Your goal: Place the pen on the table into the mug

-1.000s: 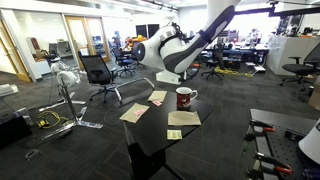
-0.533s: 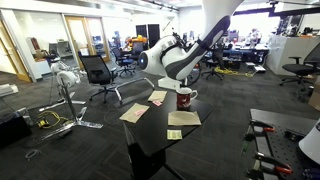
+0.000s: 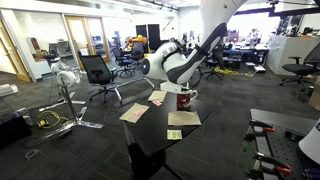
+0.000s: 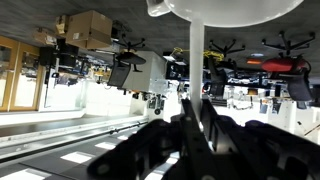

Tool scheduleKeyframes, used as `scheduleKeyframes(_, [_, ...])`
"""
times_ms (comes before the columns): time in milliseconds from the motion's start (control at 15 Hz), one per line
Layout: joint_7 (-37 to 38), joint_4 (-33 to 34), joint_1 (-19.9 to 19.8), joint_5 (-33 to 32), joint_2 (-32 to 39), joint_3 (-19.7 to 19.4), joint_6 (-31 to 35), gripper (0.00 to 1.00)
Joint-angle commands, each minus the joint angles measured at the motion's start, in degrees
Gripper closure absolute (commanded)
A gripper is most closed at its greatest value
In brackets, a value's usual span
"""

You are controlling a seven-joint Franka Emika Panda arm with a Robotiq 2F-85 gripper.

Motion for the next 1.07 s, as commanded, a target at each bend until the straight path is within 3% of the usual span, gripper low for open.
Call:
scheduleKeyframes(0, [2.2, 1.3, -0.6, 0.3, 1.3, 0.3, 1.0, 0.96])
scheduleKeyframes(867, [8.4, 6.1, 0.2, 2.1, 8.3, -0.2, -1.3, 0.96])
scheduleKeyframes(933, [8.7, 6.4, 0.3, 2.2, 8.7, -0.2, -1.5, 0.61])
scheduleKeyframes(1000, [8.7, 6.7, 0.3, 2.1, 9.1, -0.2, -1.5, 0.59])
